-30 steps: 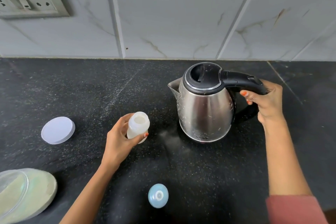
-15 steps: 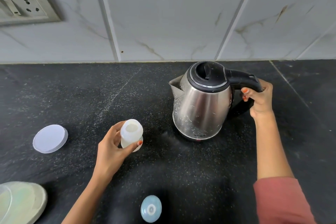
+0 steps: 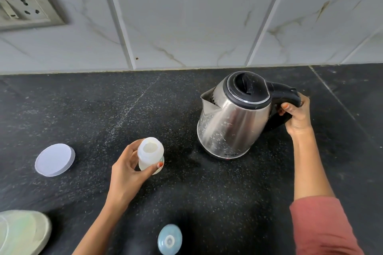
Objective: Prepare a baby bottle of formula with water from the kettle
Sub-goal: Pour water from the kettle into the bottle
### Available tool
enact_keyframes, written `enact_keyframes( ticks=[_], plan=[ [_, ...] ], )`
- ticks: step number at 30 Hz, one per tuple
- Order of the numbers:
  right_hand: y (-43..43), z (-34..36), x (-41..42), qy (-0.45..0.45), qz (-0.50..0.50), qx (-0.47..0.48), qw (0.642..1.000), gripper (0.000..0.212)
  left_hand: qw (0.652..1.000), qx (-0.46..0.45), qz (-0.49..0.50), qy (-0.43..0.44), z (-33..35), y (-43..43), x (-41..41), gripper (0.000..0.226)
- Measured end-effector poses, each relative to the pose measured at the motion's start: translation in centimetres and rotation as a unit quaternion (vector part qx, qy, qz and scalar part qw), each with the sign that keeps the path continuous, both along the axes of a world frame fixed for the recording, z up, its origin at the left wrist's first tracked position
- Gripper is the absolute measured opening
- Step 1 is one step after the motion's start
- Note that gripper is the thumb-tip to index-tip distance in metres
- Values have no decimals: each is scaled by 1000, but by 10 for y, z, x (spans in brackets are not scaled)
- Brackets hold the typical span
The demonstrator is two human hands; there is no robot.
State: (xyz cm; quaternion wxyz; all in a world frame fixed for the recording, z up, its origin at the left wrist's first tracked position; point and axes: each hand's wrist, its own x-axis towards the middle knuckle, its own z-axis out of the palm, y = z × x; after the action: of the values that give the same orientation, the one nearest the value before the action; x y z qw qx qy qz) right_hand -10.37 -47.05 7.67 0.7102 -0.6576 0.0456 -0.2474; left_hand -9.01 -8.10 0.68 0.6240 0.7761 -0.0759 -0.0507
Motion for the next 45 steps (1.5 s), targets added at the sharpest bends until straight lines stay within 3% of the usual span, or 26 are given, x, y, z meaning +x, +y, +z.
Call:
enact_keyframes(
  ticks=[12,20,24,29,33,36,45],
  plan=[
    [6,2,10,36,6,-16,999,41,1000,-12,-12,15,1,-1,-4,57],
    [4,7,9,87,3,-56,995,58,1000,-15,-11,0,3,3,-7,57],
    [12,5,-3,95,-45,-82,991,38,1000,-23,-11,-16,2,7,-14,59],
    [36,2,-21,52,-163,-69,983,41,999,-16,-17,-43,1,18,-30,64],
    [55,-3,-40,33,-249,-25,967,30,998,-12,-14,-59,3,29,-45,66],
    [78,-9,-58,51,-227,-18,972,19,998,-11,-11,-60,2,36,-58,65],
    [206,-42,-113,130,-30,-18,991,22,999,-40,20,-22,-17,63,-100,58]
  ],
)
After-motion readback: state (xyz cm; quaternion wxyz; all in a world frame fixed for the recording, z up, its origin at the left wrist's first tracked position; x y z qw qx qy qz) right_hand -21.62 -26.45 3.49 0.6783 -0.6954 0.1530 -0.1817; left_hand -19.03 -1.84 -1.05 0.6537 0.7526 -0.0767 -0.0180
